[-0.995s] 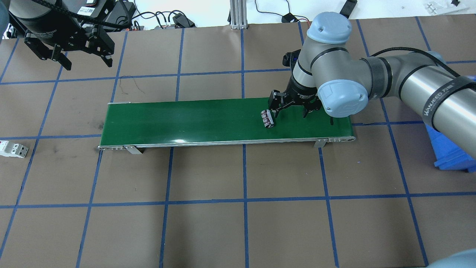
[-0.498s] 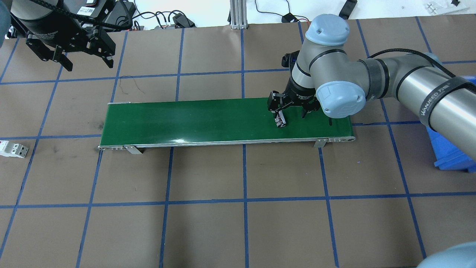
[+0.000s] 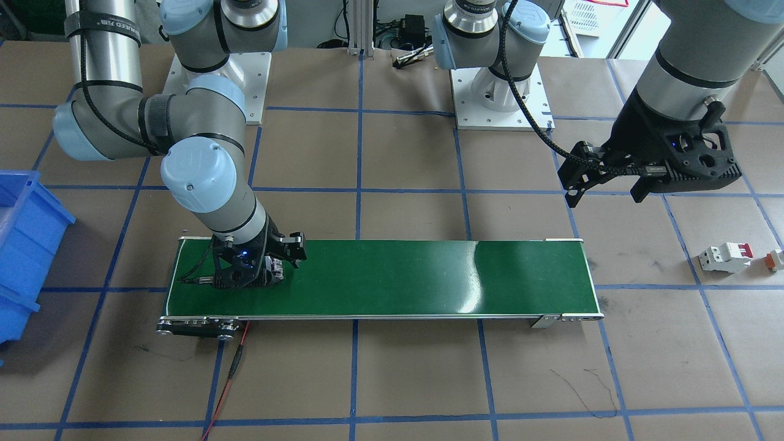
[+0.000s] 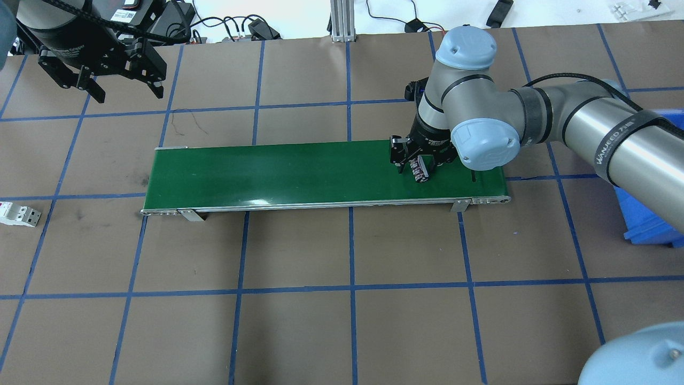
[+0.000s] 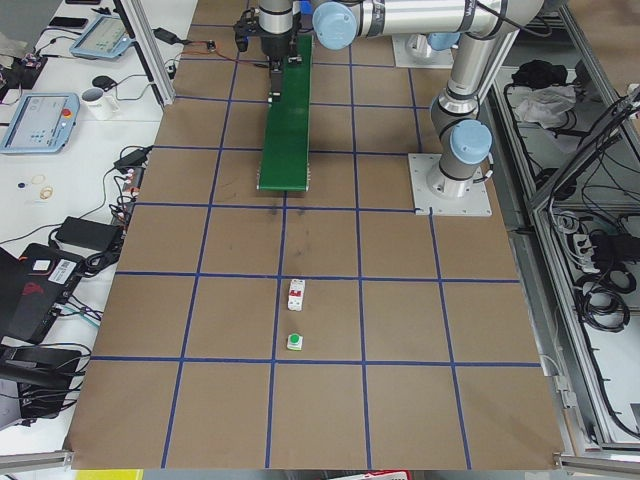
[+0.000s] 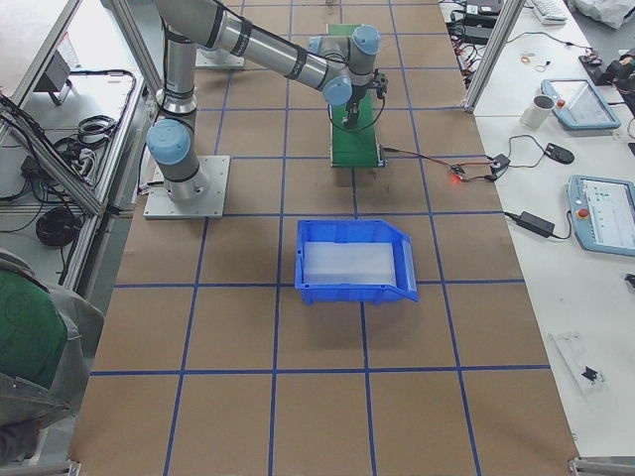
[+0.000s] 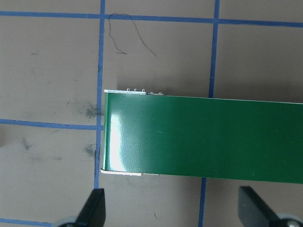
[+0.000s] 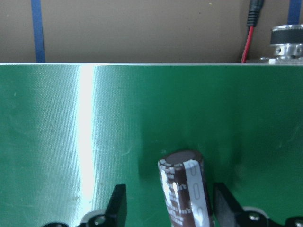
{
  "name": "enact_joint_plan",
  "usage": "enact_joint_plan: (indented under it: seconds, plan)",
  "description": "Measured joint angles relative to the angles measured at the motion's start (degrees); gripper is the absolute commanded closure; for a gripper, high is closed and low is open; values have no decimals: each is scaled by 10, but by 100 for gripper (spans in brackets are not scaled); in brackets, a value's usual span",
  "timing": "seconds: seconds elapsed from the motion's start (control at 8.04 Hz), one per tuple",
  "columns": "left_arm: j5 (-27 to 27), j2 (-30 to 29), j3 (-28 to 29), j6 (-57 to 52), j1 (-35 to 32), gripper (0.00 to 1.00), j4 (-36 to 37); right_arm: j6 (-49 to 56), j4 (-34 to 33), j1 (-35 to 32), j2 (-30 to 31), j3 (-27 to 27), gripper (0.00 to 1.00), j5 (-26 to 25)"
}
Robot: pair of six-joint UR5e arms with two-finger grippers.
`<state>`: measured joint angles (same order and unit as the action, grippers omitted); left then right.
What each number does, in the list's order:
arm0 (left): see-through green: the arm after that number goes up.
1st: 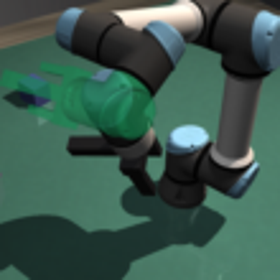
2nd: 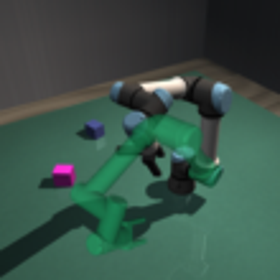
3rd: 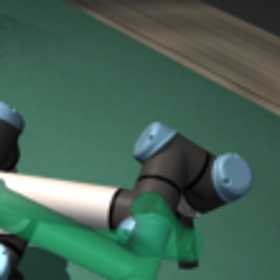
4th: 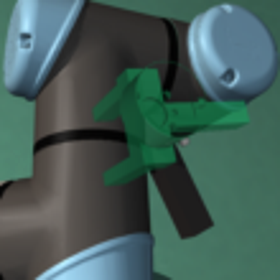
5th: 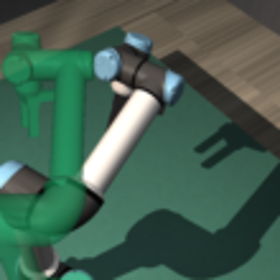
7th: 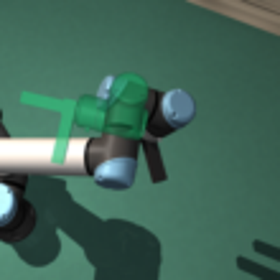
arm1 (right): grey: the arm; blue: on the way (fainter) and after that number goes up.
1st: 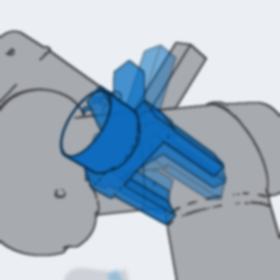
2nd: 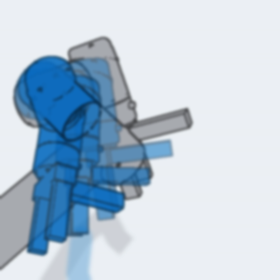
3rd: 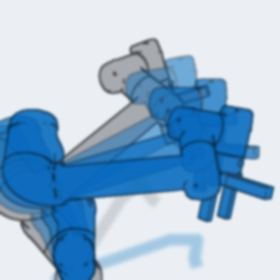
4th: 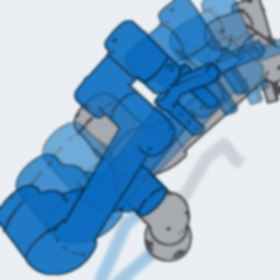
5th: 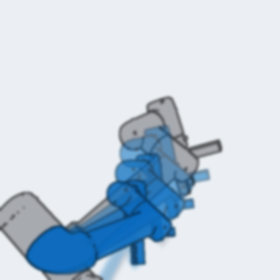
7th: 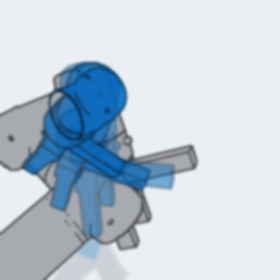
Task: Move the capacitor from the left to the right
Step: 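Follow the capacitor riding the belt with the right gripper and descend, then close the right gripper on the capacitor and lift it, then carry the capacitor with the right gripper into the blue bin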
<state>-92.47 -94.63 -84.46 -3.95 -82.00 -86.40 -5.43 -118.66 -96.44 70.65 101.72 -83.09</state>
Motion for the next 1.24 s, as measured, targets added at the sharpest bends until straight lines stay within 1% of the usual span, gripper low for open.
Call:
enact_joint_plan:
  seconds: [0.12, 0.25, 0.37, 0.62, 0.87, 1.12, 1.24]
  plan:
    - [0, 0, 0, 0, 0, 0, 0, -1, -4, 0, -3, 0, 74, -4]
    - [0, 0, 0, 0, 0, 0, 0, -1, -6, 1, -5, 0, 86, -10]
    - [0, 0, 0, 0, 0, 0, 0, -2, -6, 3, -4, -1, 94, -20]
    - [1, 1, 0, -1, 0, 0, 0, -3, -5, 8, -2, -3, 100, -31]
    - [1, 1, 1, -1, 0, 0, 0, 3, 3, 31, 18, -10, 100, -35]
    - [0, 1, 1, -1, 0, 0, 0, 8, 65, 67, 56, -32, 100, -58]
    - [0, 1, 1, -1, 0, 0, 0, 13, 95, 80, 71, -48, 100, -85]
